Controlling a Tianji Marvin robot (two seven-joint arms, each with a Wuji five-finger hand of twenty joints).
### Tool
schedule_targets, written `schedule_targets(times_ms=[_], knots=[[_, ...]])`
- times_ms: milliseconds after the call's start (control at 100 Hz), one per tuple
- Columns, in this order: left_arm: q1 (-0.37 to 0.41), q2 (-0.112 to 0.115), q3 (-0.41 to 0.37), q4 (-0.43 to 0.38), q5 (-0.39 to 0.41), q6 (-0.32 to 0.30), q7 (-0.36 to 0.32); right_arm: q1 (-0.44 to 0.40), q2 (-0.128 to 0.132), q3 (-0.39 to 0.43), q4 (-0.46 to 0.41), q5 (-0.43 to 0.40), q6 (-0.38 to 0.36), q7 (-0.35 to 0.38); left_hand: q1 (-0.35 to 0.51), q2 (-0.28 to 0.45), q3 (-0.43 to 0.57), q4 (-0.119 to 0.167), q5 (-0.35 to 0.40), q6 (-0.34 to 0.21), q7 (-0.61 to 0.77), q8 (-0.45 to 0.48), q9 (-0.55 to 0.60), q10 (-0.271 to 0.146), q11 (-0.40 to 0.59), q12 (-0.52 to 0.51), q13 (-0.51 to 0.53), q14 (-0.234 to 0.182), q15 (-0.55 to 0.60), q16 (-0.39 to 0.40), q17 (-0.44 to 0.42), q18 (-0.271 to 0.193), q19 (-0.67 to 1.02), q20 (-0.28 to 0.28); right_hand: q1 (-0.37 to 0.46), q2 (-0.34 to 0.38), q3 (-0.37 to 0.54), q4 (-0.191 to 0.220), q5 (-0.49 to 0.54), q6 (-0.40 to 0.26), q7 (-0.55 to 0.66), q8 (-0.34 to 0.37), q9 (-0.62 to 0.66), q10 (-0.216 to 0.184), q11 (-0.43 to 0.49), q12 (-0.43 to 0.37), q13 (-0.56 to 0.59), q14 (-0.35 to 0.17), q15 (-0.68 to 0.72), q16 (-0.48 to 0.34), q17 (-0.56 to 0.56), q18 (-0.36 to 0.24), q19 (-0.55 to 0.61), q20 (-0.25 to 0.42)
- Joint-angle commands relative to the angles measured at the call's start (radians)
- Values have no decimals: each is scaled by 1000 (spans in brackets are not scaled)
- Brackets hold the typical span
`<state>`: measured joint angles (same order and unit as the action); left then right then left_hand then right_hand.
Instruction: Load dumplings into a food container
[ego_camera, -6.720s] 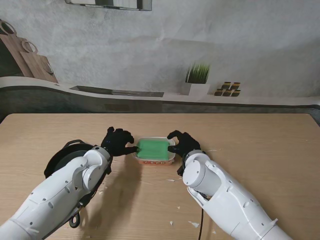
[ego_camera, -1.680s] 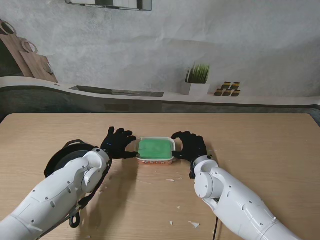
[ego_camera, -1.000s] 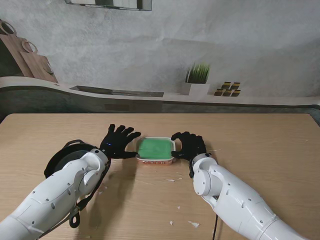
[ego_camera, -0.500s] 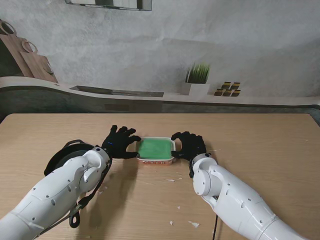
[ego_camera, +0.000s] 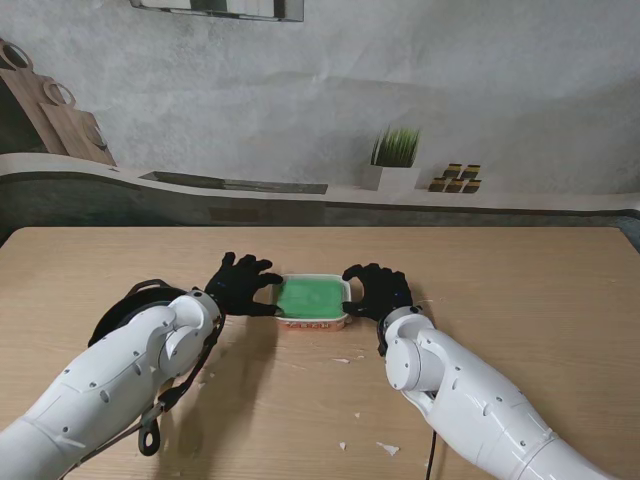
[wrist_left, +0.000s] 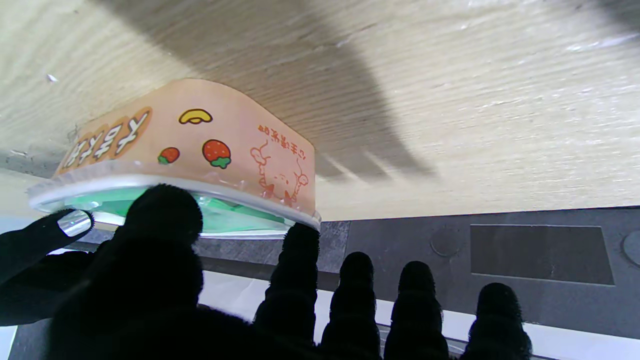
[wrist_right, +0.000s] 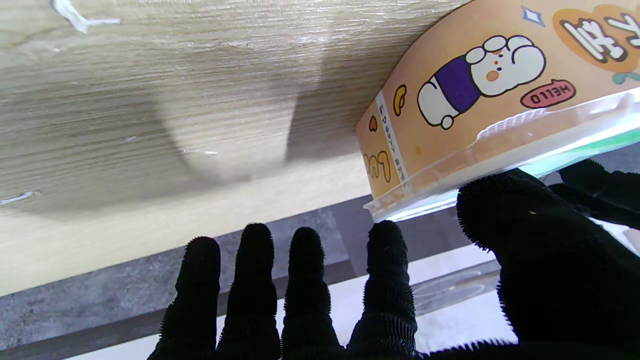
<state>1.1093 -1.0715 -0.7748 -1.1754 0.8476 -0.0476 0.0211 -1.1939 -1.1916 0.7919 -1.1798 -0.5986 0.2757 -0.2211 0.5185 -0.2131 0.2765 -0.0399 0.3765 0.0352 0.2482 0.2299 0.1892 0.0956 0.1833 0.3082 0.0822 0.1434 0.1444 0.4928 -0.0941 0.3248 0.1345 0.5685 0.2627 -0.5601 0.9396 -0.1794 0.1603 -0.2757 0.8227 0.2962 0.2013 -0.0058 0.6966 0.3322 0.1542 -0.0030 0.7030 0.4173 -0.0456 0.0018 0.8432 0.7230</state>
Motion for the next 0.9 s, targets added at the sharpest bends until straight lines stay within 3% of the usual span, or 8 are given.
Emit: schedule_targets(times_ms=[0,130,340,610,700,730,890], knots=[[16,-1,13,34,6,9,-27,-30,3,-14,33,-3,9,32,24,-39,-28,28,112,129,68,20,-9,-23,3,-16,-39,-15,-21,-13,-5,-7,-41,-12,96,-74,32,16,47,32,35,-1,-24,-12,18,4,-1,7,7,8,-4,-3,-11,15],[25,-3,4,34,18,5,6,-28,2,-16,38,-5,4,26,24,-41,-25,29,5,113,32,8,-11,-19,4,-10,-35,-11,-8,-4,-10,-6,-20,2,97,-76,37,16,45,22,29,-3,-24,-13,19,4,1,9,9,9,-4,-2,-10,15],[40,-6,-29,28,29,-23,49,-24,2,-19,34,-4,3,29,25,-34,-15,25,-12,96,57,19,-3,-16,19,-8,-27,-7,15,1,-12,-6,13,41,98,-77,37,15,50,18,29,-2,-24,-15,20,5,1,8,8,8,-6,-2,-10,15],[38,3,-23,13,45,7,1,-18,11,-31,31,-22,3,52,22,-76,3,18,-7,121,47,5,-8,-17,11,-18,-34,-10,4,-9,-19,-7,7,47,128,-97,83,23,118,3,24,1,-24,-20,21,5,2,7,8,8,-3,0,-10,13],[28,5,-7,16,42,23,-23,-15,15,-36,28,-28,15,67,27,-101,38,18,6,118,47,1,-15,-22,-11,-28,-35,-12,-3,-12,-18,-7,0,44,138,-96,101,25,146,21,26,4,-24,-21,20,4,-1,3,6,8,-3,-1,-11,11],[25,6,-1,17,43,26,-27,-14,16,-38,27,-30,19,73,-3,-121,112,9,7,117,49,1,-15,-23,-16,-14,-34,-14,-6,-10,-14,-8,-8,37,142,-97,107,27,152,27,26,5,-24,-21,19,4,-1,4,6,8,-3,-1,-10,11],[32,2,-14,22,37,13,-1,-18,11,-27,30,-21,-2,55,-23,-86,113,3,-63,64,29,-6,-18,-23,-19,-12,-32,-10,-1,-7,-9,-10,3,46,125,-89,96,21,82,-2,2,1,-24,-26,12,1,-4,1,4,7,-9,-1,-13,7]])
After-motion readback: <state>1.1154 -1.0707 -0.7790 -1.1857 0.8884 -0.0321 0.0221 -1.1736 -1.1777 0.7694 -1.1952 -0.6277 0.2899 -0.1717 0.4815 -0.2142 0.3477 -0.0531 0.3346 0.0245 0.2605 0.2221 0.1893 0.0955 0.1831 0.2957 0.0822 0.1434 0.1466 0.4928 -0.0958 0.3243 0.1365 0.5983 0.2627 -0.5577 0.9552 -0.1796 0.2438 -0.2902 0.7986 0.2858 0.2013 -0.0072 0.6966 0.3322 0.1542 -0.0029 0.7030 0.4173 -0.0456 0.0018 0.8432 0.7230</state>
